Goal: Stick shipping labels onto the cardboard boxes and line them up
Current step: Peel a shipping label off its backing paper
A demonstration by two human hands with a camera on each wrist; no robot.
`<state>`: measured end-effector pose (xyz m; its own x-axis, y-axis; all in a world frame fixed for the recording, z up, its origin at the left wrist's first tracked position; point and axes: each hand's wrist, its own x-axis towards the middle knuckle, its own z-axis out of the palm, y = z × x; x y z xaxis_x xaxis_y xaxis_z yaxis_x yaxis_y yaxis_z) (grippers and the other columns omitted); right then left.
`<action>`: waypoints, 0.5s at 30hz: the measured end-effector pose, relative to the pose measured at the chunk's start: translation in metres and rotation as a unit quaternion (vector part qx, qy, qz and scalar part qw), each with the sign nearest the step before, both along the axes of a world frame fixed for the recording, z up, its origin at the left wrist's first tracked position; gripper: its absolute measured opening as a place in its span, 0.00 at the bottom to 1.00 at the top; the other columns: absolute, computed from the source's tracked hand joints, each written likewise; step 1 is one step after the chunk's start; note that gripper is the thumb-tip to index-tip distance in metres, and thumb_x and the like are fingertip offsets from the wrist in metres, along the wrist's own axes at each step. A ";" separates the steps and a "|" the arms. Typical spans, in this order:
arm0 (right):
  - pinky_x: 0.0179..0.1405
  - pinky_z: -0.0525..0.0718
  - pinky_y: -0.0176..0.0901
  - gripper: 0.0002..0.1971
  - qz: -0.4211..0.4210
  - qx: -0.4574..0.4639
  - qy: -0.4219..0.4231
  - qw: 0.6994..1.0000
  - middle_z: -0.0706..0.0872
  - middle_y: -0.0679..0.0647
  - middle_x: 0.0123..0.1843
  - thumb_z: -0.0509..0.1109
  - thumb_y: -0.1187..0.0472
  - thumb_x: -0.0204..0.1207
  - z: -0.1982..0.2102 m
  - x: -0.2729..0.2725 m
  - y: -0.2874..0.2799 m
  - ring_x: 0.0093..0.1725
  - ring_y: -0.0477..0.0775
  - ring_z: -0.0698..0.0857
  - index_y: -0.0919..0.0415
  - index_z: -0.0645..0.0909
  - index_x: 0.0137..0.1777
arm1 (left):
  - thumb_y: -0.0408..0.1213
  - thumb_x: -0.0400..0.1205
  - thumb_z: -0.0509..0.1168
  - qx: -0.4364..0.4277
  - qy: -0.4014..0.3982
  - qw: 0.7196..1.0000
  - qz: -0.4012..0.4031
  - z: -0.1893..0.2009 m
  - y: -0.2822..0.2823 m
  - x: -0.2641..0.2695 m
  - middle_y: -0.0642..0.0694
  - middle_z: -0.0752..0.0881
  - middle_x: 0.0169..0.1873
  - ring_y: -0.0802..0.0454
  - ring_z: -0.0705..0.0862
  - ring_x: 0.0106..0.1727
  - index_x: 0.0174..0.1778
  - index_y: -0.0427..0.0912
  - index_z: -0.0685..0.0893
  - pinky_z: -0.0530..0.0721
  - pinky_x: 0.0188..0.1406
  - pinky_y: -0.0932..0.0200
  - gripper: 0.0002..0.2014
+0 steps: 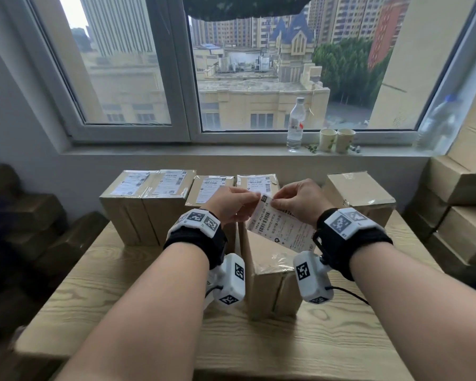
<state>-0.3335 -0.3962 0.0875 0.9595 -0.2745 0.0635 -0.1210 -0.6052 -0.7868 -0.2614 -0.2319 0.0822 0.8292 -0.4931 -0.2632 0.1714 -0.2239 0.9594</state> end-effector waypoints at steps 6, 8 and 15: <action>0.48 0.88 0.48 0.05 0.010 0.015 0.001 1.000 0.91 0.54 0.40 0.78 0.60 0.72 0.002 -0.005 0.001 0.38 0.51 0.88 0.60 0.91 0.45 | 0.37 0.81 0.70 0.003 -0.003 1.000 -0.004 0.003 0.002 -0.007 0.43 0.91 0.38 0.51 0.87 0.38 0.43 0.41 0.88 0.84 0.39 0.59 0.05; 0.47 0.88 0.47 0.03 0.010 0.017 0.001 1.000 0.90 0.51 0.37 0.78 0.60 0.72 0.002 -0.005 0.001 0.37 0.51 0.88 0.59 0.91 0.44 | 0.37 0.81 0.69 0.006 -0.005 1.000 -0.007 0.004 0.002 -0.009 0.43 0.91 0.37 0.52 0.87 0.38 0.41 0.42 0.88 0.84 0.38 0.60 0.05; 0.46 0.90 0.48 0.06 0.017 -0.044 -0.026 0.999 0.91 0.50 0.41 0.80 0.57 0.69 0.004 -0.009 0.006 0.40 0.49 0.89 0.55 0.88 0.43 | 0.34 0.84 0.64 0.006 0.000 1.000 -0.023 0.009 0.001 -0.016 0.43 0.88 0.35 0.52 0.87 0.35 0.38 0.40 0.84 0.85 0.34 0.62 0.09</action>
